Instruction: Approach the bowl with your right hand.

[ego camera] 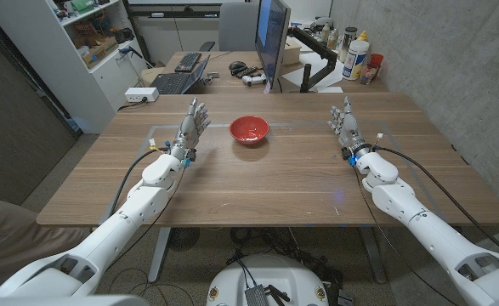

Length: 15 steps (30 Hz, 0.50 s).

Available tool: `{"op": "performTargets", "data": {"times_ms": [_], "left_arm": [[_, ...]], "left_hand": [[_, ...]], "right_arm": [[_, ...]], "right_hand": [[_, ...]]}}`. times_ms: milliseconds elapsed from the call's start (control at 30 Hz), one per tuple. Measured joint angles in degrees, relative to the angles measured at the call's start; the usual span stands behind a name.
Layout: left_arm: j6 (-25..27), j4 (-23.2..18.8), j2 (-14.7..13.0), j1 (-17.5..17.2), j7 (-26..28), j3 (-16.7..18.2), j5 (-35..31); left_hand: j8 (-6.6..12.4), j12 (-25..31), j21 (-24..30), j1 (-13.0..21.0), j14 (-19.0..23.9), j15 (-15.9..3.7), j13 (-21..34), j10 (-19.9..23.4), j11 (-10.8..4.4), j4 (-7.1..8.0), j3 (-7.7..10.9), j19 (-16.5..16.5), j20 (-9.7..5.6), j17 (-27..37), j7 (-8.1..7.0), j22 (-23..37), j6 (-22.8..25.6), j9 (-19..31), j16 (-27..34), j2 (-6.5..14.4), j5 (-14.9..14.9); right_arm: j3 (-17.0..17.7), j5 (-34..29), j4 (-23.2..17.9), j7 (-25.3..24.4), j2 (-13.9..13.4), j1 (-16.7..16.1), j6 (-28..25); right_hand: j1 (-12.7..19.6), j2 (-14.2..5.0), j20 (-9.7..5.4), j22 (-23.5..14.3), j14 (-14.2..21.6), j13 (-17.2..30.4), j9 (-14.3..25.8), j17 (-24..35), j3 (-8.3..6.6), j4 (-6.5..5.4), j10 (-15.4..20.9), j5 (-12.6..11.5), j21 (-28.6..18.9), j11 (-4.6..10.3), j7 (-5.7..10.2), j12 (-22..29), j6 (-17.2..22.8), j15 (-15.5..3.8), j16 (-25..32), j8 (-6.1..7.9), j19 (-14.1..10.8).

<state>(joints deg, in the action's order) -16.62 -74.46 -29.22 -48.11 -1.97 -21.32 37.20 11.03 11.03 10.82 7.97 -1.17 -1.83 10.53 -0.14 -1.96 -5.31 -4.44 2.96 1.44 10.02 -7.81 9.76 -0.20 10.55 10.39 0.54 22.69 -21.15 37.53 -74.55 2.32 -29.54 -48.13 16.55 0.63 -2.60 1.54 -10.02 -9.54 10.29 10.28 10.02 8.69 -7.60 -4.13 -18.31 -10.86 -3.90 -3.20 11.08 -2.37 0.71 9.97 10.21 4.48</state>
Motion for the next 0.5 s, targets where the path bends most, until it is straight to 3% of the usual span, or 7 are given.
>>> {"op": "performTargets", "data": {"times_ms": [500], "left_arm": [[-0.3, 0.2, 0.2, 0.3, -0.5, -0.1, 0.0]], "left_hand": [[0.0, 0.0, 0.0, 0.0, 0.0, 0.0, 0.0, 0.0, 0.0, 0.01, 0.0, 0.0, 0.0, 0.0, 0.01, 0.0, 0.0, 0.0, 0.0, 0.0, 0.0]], "right_arm": [[0.1, 0.1, -0.5, 0.3, -0.4, 0.0, -0.2]], "right_hand": [[0.0, 0.0, 0.41, 0.0, 0.0, 0.0, 0.0, 0.0, 0.24, -0.24, 0.0, 0.0, 0.0, 0.0, -0.2, 0.0, -0.2, 0.0, 0.0, 0.0, 0.4]]}}
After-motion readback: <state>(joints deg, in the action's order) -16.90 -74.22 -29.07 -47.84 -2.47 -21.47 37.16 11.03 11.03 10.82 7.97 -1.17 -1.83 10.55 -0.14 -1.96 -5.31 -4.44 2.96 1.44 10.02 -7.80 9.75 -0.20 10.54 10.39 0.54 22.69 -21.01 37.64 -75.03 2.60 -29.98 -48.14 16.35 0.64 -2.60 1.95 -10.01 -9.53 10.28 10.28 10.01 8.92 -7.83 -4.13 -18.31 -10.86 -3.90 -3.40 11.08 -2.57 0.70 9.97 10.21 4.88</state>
